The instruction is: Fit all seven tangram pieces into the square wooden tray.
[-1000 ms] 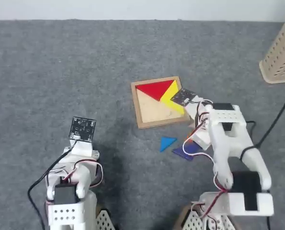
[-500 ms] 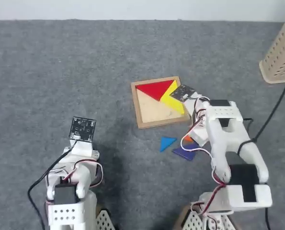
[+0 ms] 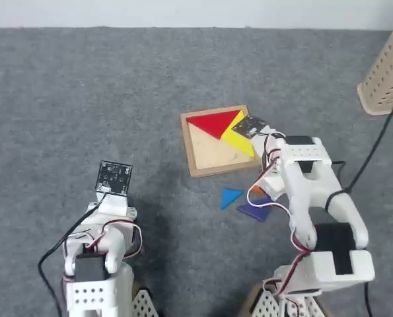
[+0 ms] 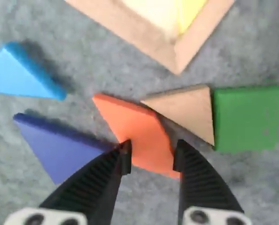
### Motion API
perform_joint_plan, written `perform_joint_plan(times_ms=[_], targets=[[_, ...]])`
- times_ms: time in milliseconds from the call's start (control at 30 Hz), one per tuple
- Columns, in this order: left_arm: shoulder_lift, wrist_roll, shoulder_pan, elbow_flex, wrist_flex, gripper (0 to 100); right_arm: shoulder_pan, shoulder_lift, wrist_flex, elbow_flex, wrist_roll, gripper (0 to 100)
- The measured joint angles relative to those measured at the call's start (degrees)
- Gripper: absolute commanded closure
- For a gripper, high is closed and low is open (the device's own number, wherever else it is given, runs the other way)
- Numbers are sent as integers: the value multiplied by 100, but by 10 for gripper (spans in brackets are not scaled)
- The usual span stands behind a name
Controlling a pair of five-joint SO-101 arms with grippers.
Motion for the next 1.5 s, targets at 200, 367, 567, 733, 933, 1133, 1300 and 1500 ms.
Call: perform_joint_plan(times_ms=[200,367,567,733,933,1133,1300,1500], targets=[[0,0,0,0,0,988,-413,105,264,-9,-26,853],[0,0,0,0,0,988,-466,132,273,0,-35,804],[0,0,0,0,0,988,-580,88,299,97,-290,812],[0,0,0,0,0,988,-519,158,281,-70,-422,929],[0,0,0,0,0,988,-519,167,273,-97,-765,975],[0,0,0,0,0,988,-519,185,281,-176,-985,975],[0,0,0,0,0,988,-527,-132,299,-193,-1055,974],[0,0,0,0,0,988,-747,-941,352,-369,-1451,972]])
